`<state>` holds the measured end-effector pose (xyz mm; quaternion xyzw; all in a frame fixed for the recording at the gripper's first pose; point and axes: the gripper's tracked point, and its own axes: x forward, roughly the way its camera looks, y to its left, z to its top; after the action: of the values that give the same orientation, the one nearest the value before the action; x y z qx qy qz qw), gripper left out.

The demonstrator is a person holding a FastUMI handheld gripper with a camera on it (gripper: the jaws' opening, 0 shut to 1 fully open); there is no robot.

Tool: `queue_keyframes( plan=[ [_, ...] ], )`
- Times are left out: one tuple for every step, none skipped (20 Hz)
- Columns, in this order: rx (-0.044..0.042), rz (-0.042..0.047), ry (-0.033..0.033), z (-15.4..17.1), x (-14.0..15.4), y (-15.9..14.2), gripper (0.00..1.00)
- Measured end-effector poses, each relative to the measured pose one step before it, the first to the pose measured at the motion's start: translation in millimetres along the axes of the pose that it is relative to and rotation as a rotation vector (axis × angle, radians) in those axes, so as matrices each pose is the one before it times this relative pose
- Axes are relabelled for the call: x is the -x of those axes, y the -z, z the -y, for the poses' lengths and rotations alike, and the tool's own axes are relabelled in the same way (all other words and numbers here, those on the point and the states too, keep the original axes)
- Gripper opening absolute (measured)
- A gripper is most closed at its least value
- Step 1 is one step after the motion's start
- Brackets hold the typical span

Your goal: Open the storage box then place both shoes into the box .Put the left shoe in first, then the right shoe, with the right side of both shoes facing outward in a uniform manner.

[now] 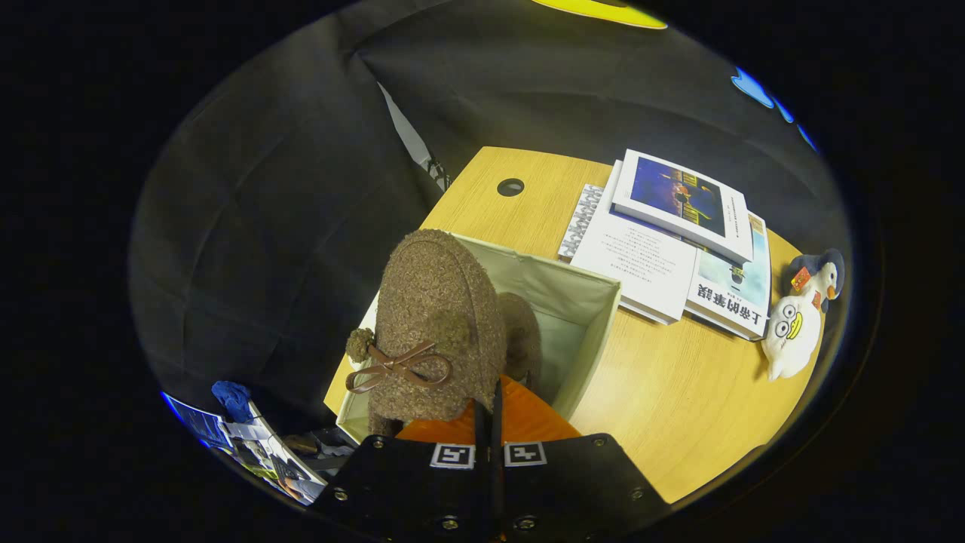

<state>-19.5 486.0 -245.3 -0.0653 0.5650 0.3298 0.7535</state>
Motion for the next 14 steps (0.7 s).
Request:
queue_keyframes(
  plan=[
    [0.00055,-0.00083,0.00288,-1.03,-2.57,0.07,0.0],
    [-0.00252,0.00406,-0.00249,-1.67,-0.28,-1.38,0.01],
    [-0.00384,0.00914,-0.01544,-4.76,-2.08,-1.49,0.03],
    [-0.00232,0.01072,-0.01001,-2.15,1.67,-3.5,0.18],
    [0.01043,0.00112,-0.00574,-0.6,-2.7,1.73,0.32],
    [0.01248,0.0052,0.01035,3.09,2.24,-1.2,0.52],
    [0.00696,0.01391,0.00931,3.65,1.91,-1.59,0.72],
    [-0.00154,0.01807,0.00252,2.03,4.66,-2.89,0.92],
    [-0.00316,0.02201,0.00048,1.55,5.82,-2.43,0.95],
    [0.00033,0.02151,-0.00104,3.28,7.42,-2.25,0.95],
    [0.00273,0.02085,0.00038,4.06,8.74,-1.16,0.96],
    [0.00211,0.02428,0.00195,4.79,9.72,-1.47,0.96],
    [-0.00063,0.02769,0.00449,5.7,10.75,-0.8,0.96],
    [-0.00566,0.03637,0.00346,6.91,12.26,-2.79,0.96]
  ],
)
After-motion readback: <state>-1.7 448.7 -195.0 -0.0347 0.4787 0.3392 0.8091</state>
